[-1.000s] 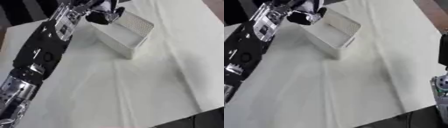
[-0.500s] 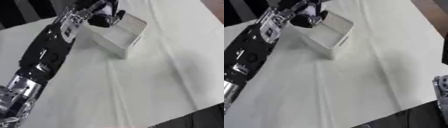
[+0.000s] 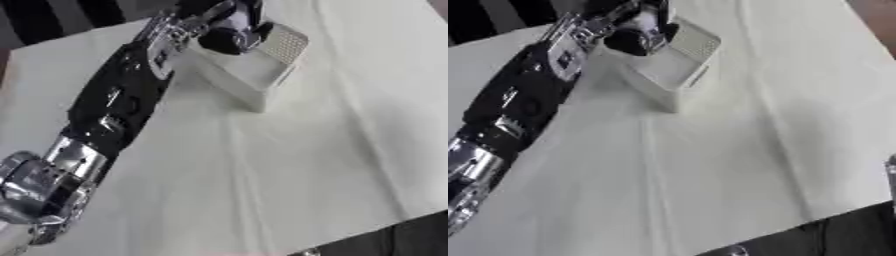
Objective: Pick up objects on the table and place them in the box.
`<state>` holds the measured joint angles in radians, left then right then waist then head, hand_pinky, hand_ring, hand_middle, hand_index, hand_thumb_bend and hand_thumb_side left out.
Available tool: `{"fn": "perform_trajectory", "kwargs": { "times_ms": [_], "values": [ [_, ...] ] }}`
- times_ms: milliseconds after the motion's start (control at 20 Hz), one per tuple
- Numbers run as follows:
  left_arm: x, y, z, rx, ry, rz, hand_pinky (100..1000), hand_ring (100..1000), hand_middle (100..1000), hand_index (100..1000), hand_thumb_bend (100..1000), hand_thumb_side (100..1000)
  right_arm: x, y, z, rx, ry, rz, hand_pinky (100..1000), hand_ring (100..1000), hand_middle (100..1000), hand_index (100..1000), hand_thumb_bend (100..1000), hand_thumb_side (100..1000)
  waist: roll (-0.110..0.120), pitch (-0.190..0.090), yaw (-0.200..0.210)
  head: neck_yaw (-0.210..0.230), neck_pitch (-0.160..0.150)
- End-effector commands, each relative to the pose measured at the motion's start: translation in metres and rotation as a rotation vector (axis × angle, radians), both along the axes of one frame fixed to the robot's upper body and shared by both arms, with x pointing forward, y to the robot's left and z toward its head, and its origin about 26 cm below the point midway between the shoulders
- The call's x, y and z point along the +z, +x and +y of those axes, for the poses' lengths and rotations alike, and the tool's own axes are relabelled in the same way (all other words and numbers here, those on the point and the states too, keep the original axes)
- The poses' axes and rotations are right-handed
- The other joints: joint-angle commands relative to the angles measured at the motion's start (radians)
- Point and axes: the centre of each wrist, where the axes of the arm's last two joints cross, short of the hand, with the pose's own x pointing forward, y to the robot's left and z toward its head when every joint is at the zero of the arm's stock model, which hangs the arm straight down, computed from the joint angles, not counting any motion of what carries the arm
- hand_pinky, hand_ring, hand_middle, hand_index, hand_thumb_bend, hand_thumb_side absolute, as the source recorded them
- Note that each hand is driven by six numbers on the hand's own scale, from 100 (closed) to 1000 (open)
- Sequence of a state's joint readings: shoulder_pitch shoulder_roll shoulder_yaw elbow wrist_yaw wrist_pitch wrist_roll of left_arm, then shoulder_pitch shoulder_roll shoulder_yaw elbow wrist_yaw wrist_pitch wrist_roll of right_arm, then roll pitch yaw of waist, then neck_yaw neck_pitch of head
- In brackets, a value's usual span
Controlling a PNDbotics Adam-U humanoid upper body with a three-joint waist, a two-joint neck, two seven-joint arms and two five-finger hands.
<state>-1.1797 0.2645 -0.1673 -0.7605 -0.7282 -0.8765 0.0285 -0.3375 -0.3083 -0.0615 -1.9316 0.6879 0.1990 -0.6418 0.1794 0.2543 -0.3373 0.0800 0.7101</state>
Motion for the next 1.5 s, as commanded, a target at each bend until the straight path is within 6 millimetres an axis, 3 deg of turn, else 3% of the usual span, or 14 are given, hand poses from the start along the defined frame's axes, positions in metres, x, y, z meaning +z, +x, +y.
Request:
{"fn": "perform_trajectory", "kwargs": {
  "times_ms": [50, 100, 150, 200, 250, 350, 500, 850, 1250, 1500],
  "values": [
    [0.011, 0.002, 0.0, -0.037, 0.003, 0.005, 100, 215, 367, 587, 100, 535, 0.009, -0.001, 0.002, 0.007, -0.013, -0.029, 457, 533, 645, 745, 100, 895, -0.017, -0.013, -0.003, 0.014, -0.019],
    [0.009, 0.002, 0.0, -0.045, 0.008, 0.02, 100, 350, 497, 661, 100, 473, 0.009, -0.001, 0.002, 0.006, -0.012, -0.026, 457, 533, 645, 745, 100, 895, -0.018, -0.013, -0.003, 0.019, -0.024],
    [0.009, 0.002, 0.0, -0.053, 0.011, 0.033, 184, 426, 587, 707, 100, 472, 0.009, -0.001, 0.002, 0.006, -0.012, -0.025, 457, 533, 645, 745, 100, 895, -0.019, -0.014, -0.002, 0.023, -0.027],
    [0.009, 0.002, -0.001, -0.062, 0.012, 0.047, 347, 501, 680, 750, 100, 500, 0.008, -0.001, 0.002, 0.007, -0.011, -0.023, 457, 533, 646, 745, 100, 894, -0.021, -0.014, -0.001, 0.03, -0.03],
    [0.009, 0.002, -0.001, -0.072, 0.011, 0.06, 391, 524, 711, 766, 100, 514, 0.008, -0.001, 0.002, 0.007, -0.011, -0.022, 457, 533, 646, 746, 100, 895, -0.023, -0.015, 0.001, 0.034, -0.033],
    [0.009, 0.002, -0.001, -0.092, 0.002, 0.088, 609, 677, 849, 845, 100, 599, 0.008, 0.0, 0.002, 0.007, -0.011, -0.018, 457, 533, 646, 746, 100, 894, -0.027, -0.016, 0.003, 0.037, -0.036],
    [0.012, 0.001, 0.0, -0.122, -0.016, 0.114, 753, 796, 958, 924, 100, 670, 0.006, 0.0, 0.002, 0.007, -0.011, -0.01, 457, 533, 646, 746, 100, 895, -0.033, -0.019, 0.006, 0.034, -0.038],
    [0.018, -0.001, 0.004, -0.163, -0.048, 0.132, 874, 886, 1000, 997, 100, 754, 0.004, 0.001, 0.001, 0.004, -0.011, 0.006, 458, 532, 646, 746, 100, 894, -0.044, -0.027, 0.017, 0.037, -0.047],
    [0.023, -0.002, 0.007, -0.178, -0.046, 0.154, 942, 938, 1000, 1000, 100, 872, 0.001, 0.002, 0.001, 0.003, -0.013, 0.021, 458, 532, 645, 746, 100, 892, -0.054, -0.037, 0.029, 0.037, -0.054],
    [0.026, -0.003, 0.011, -0.184, -0.07, 0.165, 954, 937, 1000, 1000, 100, 855, -0.001, 0.002, 0.0, 0.0, -0.014, 0.028, 459, 533, 645, 746, 100, 892, -0.057, -0.044, 0.035, 0.034, -0.056]
  ]
}}
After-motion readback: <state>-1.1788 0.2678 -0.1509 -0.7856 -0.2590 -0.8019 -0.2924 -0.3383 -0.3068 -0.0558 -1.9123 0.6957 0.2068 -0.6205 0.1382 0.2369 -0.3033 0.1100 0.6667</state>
